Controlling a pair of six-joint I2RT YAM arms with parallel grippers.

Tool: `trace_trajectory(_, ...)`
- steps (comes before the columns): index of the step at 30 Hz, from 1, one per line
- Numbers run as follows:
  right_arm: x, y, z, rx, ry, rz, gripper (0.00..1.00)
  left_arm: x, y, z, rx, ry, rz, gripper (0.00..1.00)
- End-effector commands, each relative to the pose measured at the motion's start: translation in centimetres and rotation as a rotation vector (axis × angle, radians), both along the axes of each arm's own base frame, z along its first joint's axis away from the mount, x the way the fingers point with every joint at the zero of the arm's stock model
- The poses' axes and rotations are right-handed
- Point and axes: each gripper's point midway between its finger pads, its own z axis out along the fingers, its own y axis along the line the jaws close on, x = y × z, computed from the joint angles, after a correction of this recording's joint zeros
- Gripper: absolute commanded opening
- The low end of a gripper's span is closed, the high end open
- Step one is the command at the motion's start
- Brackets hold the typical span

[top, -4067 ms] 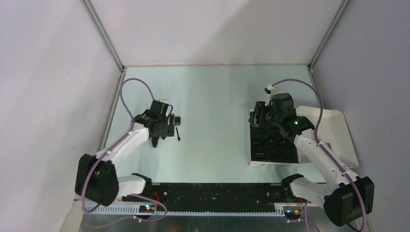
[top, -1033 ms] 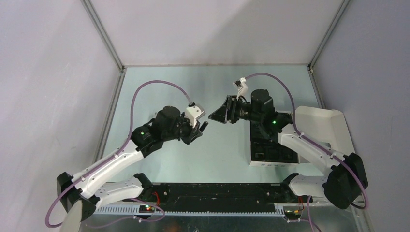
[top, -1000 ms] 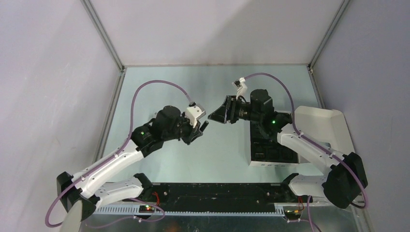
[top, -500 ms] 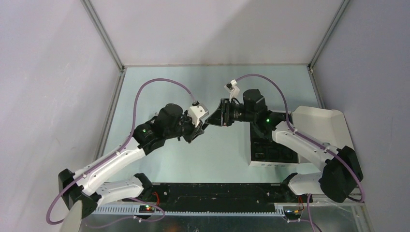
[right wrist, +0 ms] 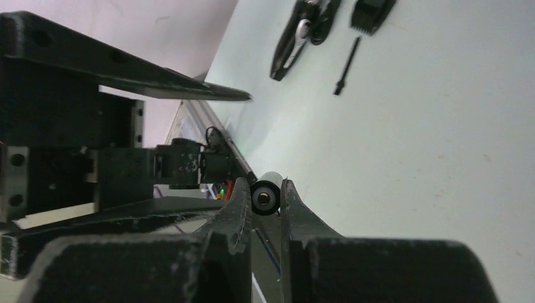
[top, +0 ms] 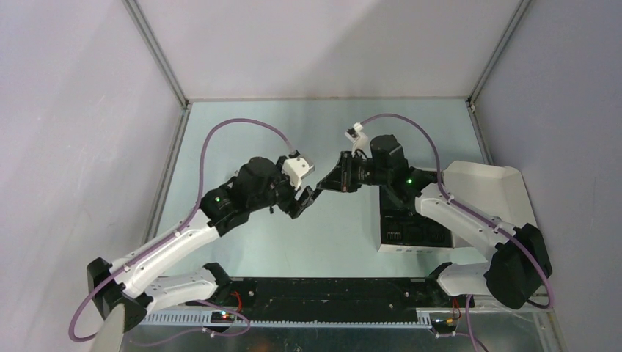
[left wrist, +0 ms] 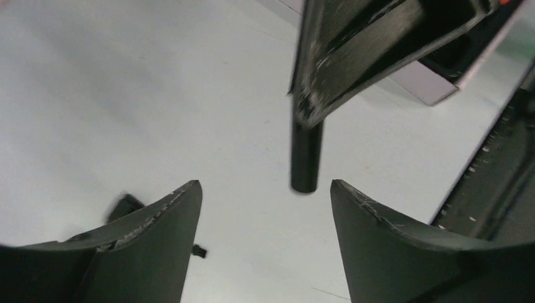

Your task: Sort the hair-cutting tools

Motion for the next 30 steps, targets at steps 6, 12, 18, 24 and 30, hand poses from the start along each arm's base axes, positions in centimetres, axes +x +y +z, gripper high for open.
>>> trace_trajectory(6, 3.8, -7.9, 1.6, -0.004, -0.046, -0.280, 0.00, 3.7, 4.7, 3.3, -0.114, -0.167, 0.310, 0.99)
trace_trajectory(12, 5.5, -16.3, 0.5, -0.056, -0.039, -0.544, 0.00, 6.0, 10.9, 3.6, -0.257, -0.118, 0.593, 1.00)
trace_trajectory(18, 4.9, -23.8, -2.3, -0.140, 0.038, -0.774, 0.00, 6.6, 18.1, 2.9, -0.296, -0.133, 0.894, 1.00)
trace_trajectory(24, 3.8, -29.5, -4.8, -0.197, 0.088, -0.954, 0.00, 5.4, 23.8, 4.8, -0.322, -0.307, 1.145, 1.00)
trace_trajectory(30, 3.2, -32.6, -6.9, -0.244, 0.137, -1.038, 0.00, 3.8, 27.5, 6.0, -0.359, -0.428, 1.313, 1.00)
